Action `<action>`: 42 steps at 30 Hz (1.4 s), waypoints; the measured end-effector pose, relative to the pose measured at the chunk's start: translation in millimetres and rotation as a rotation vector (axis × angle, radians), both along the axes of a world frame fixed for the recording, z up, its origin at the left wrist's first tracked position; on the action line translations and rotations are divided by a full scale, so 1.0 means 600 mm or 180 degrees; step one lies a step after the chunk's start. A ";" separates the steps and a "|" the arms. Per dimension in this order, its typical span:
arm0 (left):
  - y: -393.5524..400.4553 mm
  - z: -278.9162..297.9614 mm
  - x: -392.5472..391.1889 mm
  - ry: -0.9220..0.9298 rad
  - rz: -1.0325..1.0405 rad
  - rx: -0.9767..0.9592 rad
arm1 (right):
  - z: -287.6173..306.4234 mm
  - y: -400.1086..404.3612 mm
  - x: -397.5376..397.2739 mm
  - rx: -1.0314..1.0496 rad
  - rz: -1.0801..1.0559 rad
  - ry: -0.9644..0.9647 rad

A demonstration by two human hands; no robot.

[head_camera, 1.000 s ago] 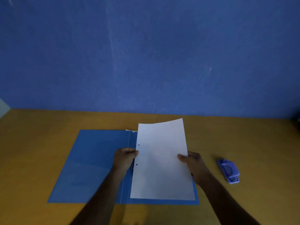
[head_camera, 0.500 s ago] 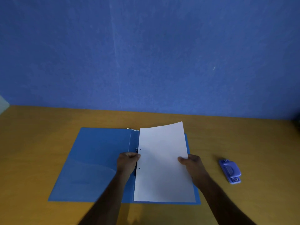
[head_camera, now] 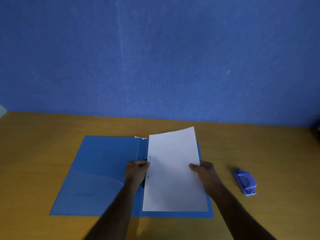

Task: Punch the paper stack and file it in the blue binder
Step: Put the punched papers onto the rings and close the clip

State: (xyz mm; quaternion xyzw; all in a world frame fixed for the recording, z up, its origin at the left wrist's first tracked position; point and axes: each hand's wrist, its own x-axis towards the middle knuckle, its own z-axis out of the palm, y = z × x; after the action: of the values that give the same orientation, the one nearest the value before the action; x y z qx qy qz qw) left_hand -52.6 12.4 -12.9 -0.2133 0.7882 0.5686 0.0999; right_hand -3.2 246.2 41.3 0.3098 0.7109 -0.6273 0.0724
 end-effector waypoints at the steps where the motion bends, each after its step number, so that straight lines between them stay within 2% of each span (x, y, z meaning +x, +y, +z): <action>1: 0.000 -0.001 -0.002 -0.0008 0.0006 0.0017 | 0.000 0.000 -0.001 0.0003 -0.0006 -0.0003; 12: 0.003 -0.007 -0.012 -0.0106 -0.0170 -0.0046 | 0.020 0.004 -0.001 -0.0184 0.0007 0.0115; 17: 0.000 -0.003 -0.014 -0.0312 -0.0023 0.0072 | 0.030 0.002 -0.004 -0.0262 0.0056 0.0097; 26: 0.003 -0.003 -0.018 -0.0256 0.0150 0.0092 | 0.027 -0.009 -0.007 -0.0153 0.0010 0.0095; 33: 0.004 -0.013 -0.028 -0.0518 0.0249 0.0642 | 0.022 0.005 -0.005 -0.0179 0.0064 0.0121; 42: -0.001 -0.016 -0.031 -0.0608 0.0036 0.0857 | 0.033 0.002 -0.004 -0.0165 0.0004 0.0117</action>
State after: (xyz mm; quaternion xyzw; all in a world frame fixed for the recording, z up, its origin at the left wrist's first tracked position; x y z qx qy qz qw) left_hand -71.0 11.6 -22.5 -0.2555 0.6906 0.6467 0.1988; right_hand -5.4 247.3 61.1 0.2957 0.6957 -0.6511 0.0677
